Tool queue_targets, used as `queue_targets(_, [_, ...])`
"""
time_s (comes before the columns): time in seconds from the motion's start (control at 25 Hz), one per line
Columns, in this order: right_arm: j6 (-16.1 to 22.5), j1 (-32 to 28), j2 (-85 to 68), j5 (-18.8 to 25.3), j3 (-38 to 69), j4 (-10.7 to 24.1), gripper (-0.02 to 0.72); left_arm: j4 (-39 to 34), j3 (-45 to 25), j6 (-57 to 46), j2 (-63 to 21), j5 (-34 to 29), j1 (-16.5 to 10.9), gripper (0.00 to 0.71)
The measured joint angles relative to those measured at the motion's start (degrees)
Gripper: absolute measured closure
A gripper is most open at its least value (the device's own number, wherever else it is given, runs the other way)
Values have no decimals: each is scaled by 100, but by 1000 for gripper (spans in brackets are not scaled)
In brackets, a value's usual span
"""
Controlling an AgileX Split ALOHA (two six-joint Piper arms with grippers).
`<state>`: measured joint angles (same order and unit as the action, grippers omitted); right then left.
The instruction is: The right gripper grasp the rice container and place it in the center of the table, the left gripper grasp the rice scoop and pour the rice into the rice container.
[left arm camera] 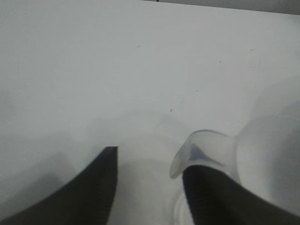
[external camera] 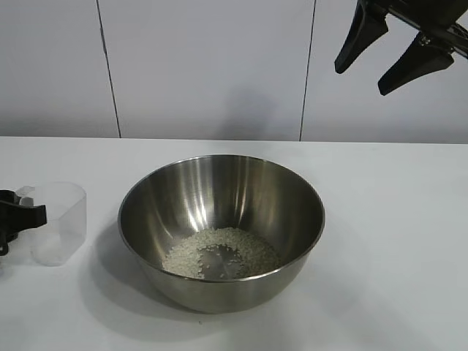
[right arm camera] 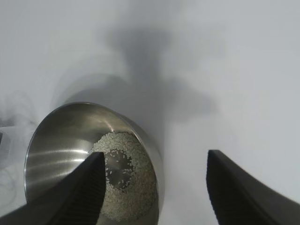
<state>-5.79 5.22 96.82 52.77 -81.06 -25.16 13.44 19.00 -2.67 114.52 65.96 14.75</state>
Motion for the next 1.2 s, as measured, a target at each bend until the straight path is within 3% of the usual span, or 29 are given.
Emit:
queue_targets(0.12, [0, 0, 0, 0, 0, 0, 270, 65, -332, 0, 0, 21, 0, 221])
queue_targets(0.36, [0, 0, 0, 0, 0, 0, 270, 73, -1168, -176, -203, 0, 0, 209])
queue_targets(0.64, [0, 0, 0, -2, 0, 0, 270, 62, -1484, -405, -2305, 0, 0, 235])
queue_targets(0.72, [0, 0, 0, -2, 0, 0, 270, -110, -1289, -410, -3117, -310, 0, 242])
queue_targets(0.84, [0, 0, 0, -2, 0, 0, 270, -853, -511, -464, -4091, -2012, 0, 245])
queue_targets(1.0, [0, 0, 0, 14, 0, -5, 270, -2133, 1237, -1209, -4578, -5519, 70, 245])
queue_targets(1.12, [0, 0, 0, 14, 0, -5, 270, -2434, 2525, -1727, -4436, -8059, 401, 245])
queue_targets(1.2, [0, 0, 0, 14, 0, -5, 270, -2244, 3299, -1796, -4212, -9199, 683, 245])
